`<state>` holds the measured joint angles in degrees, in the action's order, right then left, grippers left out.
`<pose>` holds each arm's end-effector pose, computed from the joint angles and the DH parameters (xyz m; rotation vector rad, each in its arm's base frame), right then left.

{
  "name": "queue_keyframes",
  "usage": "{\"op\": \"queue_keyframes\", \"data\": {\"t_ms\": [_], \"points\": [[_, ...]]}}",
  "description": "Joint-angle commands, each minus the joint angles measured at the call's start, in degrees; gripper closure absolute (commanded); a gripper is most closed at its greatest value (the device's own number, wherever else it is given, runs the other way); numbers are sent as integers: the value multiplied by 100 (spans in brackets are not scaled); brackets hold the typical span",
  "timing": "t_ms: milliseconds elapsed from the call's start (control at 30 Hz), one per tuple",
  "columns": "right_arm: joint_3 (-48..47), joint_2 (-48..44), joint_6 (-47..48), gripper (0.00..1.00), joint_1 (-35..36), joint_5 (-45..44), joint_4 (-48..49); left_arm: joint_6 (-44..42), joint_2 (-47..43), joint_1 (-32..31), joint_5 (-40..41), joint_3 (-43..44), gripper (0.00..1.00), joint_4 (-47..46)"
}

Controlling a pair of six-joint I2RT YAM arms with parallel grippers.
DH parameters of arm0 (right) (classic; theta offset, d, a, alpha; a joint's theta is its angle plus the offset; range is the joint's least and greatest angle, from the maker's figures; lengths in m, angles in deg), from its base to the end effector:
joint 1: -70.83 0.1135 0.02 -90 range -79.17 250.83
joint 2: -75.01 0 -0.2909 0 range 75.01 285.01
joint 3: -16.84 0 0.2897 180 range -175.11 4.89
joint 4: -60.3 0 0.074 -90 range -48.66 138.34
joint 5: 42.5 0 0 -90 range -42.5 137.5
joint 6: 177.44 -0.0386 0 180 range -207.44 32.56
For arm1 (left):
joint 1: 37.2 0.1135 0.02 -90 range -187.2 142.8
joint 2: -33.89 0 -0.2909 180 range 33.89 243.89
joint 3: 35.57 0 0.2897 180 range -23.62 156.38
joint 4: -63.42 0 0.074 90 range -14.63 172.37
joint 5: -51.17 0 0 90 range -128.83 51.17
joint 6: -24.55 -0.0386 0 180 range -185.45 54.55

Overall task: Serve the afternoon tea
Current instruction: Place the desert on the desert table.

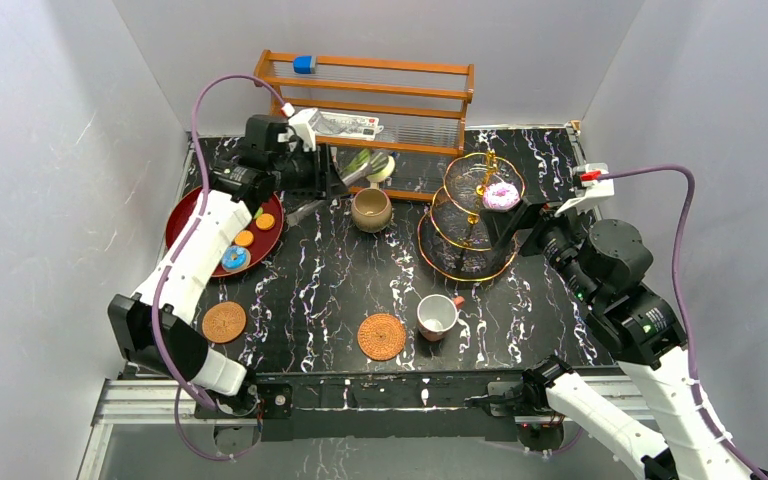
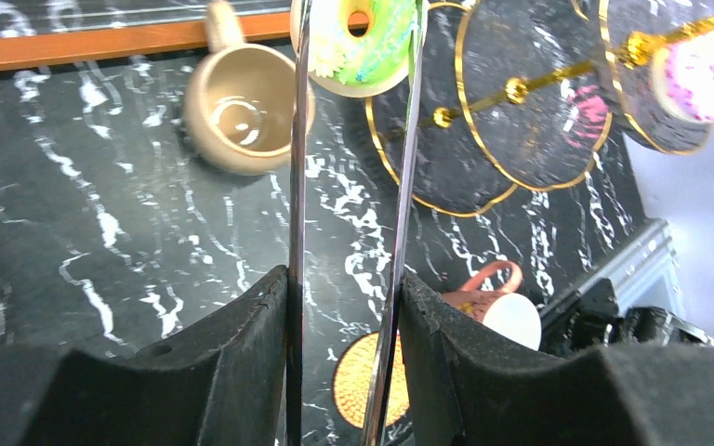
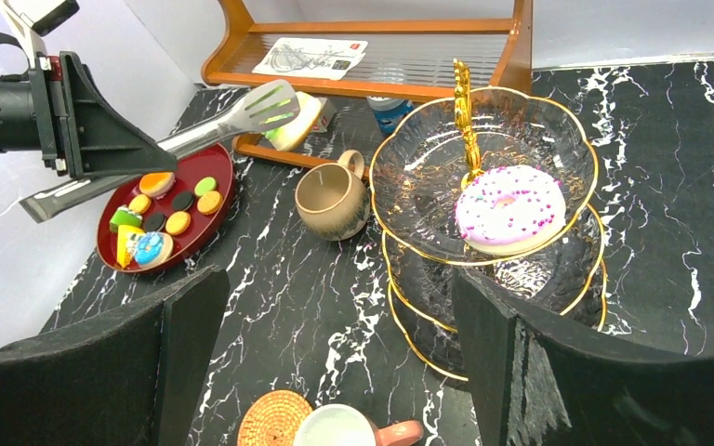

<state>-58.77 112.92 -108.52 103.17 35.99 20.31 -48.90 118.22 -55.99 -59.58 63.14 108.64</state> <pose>0.1152 0.0638 0.4649 -0.0028 1.6387 0.5575 0.3425 -0.1310 0.4185 0.2653 2.1442 -0.7451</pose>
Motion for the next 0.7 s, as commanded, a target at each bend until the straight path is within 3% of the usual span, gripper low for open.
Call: {"op": "queue_keyframes", "data": {"t_ms": [0,667], "points": [[-287,-56,27,1,24,-110,96,199,-153,-416,-311,190,59,-357],[-312,-97,-16,1,22,8,158,600,497,-1449,-131,254,60,-781]]}}
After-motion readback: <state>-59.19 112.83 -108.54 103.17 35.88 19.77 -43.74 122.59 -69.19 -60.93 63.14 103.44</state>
